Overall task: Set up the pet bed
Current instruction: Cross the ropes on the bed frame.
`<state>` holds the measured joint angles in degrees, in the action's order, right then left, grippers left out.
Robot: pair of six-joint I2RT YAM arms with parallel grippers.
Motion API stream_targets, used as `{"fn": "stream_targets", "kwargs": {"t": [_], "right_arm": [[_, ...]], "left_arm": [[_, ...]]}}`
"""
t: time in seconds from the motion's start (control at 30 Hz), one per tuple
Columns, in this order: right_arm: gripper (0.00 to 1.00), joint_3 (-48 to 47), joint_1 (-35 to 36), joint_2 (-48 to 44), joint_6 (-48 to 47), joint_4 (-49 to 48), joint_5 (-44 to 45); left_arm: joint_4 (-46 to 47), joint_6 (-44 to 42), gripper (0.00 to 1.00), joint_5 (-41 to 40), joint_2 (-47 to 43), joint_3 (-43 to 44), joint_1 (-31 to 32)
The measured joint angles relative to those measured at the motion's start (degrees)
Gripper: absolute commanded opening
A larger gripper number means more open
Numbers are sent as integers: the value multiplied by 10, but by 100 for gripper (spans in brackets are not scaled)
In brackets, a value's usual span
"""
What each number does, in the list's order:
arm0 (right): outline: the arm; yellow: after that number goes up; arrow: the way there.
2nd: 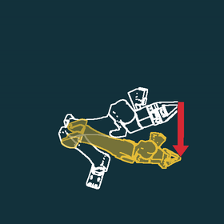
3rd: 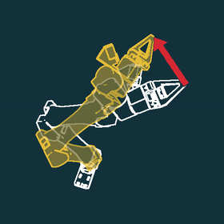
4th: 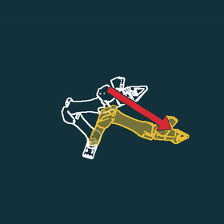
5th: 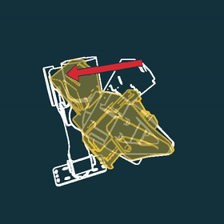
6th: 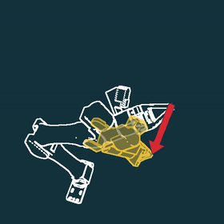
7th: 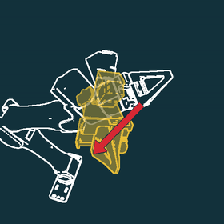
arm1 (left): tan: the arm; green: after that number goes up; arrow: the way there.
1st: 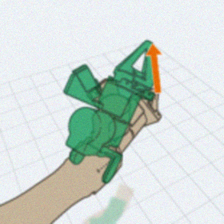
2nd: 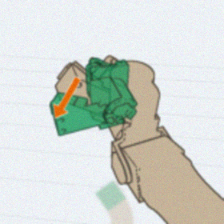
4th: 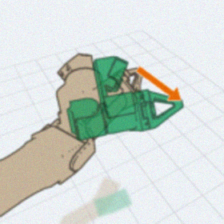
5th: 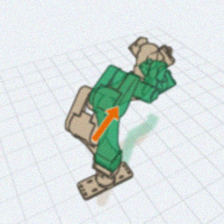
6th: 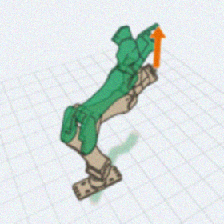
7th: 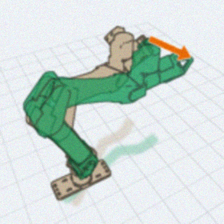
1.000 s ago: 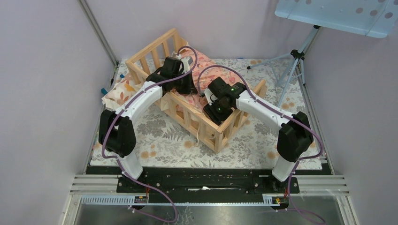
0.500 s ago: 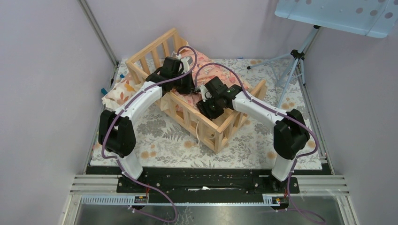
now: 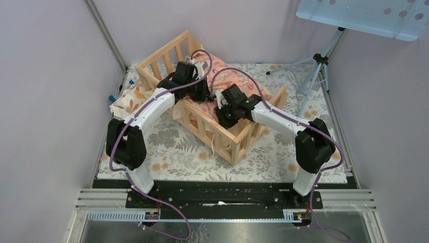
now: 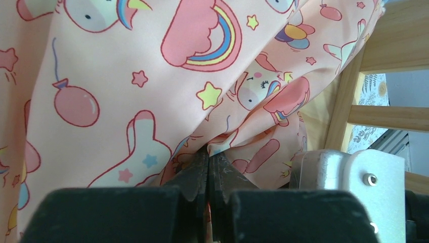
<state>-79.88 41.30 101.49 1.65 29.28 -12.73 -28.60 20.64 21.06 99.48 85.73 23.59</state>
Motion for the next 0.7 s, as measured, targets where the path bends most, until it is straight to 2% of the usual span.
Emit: {"fn": "stream_targets", "kwargs": {"t": [0.1,0.7], "right_arm": [[0,2,0,0,-1,-6,-1],[0,-19,3,-7,17,87,64]], "left_arm": [[0,0,0,2,0,0,0],[0,-2,0,17,-1,0,0]]}}
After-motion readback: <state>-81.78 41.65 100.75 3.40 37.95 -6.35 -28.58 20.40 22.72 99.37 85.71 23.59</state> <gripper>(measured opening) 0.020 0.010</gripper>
